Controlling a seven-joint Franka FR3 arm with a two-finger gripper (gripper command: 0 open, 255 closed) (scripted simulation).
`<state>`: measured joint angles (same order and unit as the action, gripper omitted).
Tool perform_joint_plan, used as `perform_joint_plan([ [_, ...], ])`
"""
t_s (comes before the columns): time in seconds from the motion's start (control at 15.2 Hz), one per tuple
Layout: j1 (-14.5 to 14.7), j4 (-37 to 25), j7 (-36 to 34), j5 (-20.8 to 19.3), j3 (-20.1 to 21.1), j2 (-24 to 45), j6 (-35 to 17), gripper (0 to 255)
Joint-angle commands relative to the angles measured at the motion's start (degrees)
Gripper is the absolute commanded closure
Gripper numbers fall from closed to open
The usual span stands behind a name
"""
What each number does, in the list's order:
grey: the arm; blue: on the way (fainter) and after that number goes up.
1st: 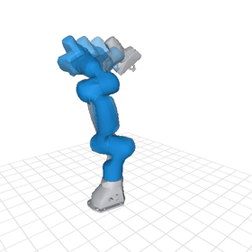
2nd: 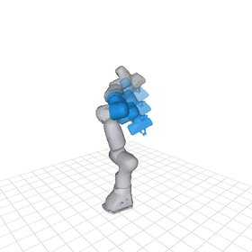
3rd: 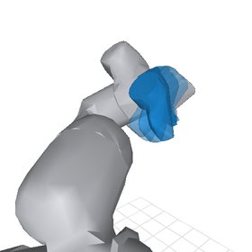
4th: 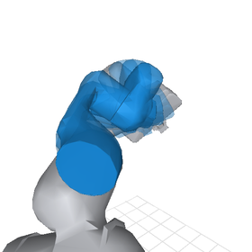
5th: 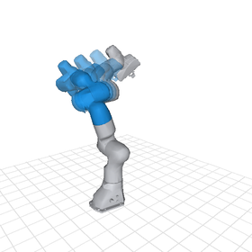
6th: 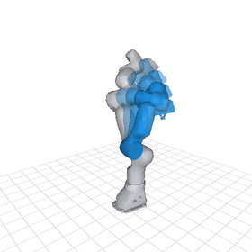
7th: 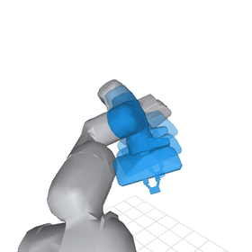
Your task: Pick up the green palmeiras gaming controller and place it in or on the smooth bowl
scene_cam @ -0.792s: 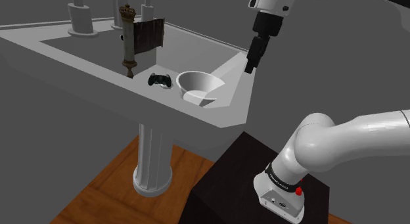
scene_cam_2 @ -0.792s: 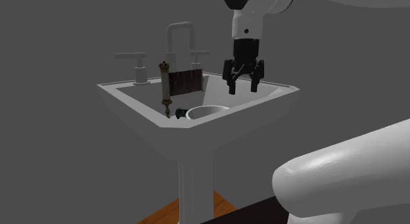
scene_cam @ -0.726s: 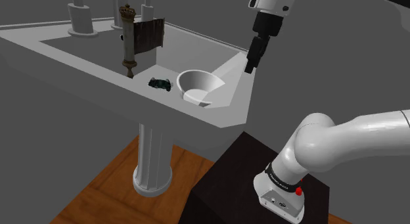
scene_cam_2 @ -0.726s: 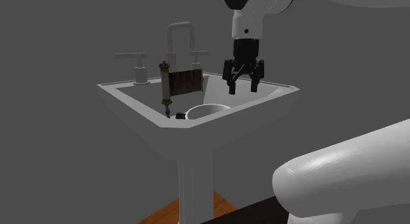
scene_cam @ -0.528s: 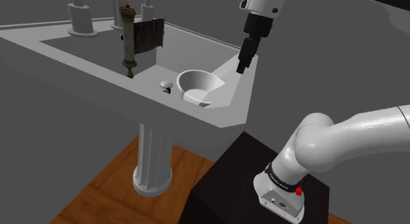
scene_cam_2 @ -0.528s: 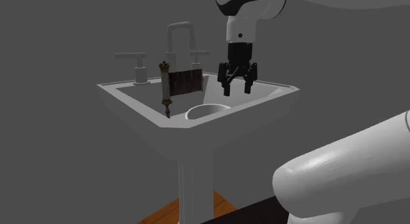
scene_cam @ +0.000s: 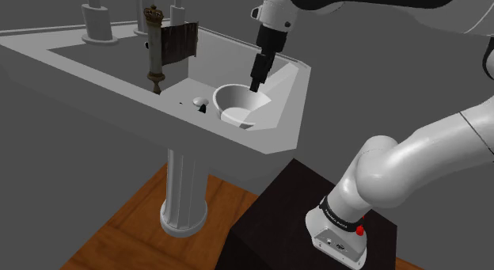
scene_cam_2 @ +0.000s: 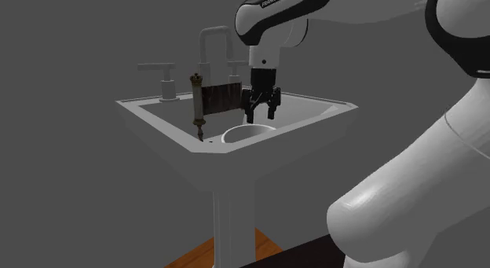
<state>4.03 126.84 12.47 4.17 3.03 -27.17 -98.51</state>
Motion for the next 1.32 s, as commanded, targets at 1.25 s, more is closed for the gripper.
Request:
perform_joint_plan([
  [1.25,4.4,-19.5,8.3,-1.2,3.9,32.8,-18.7,0],
])
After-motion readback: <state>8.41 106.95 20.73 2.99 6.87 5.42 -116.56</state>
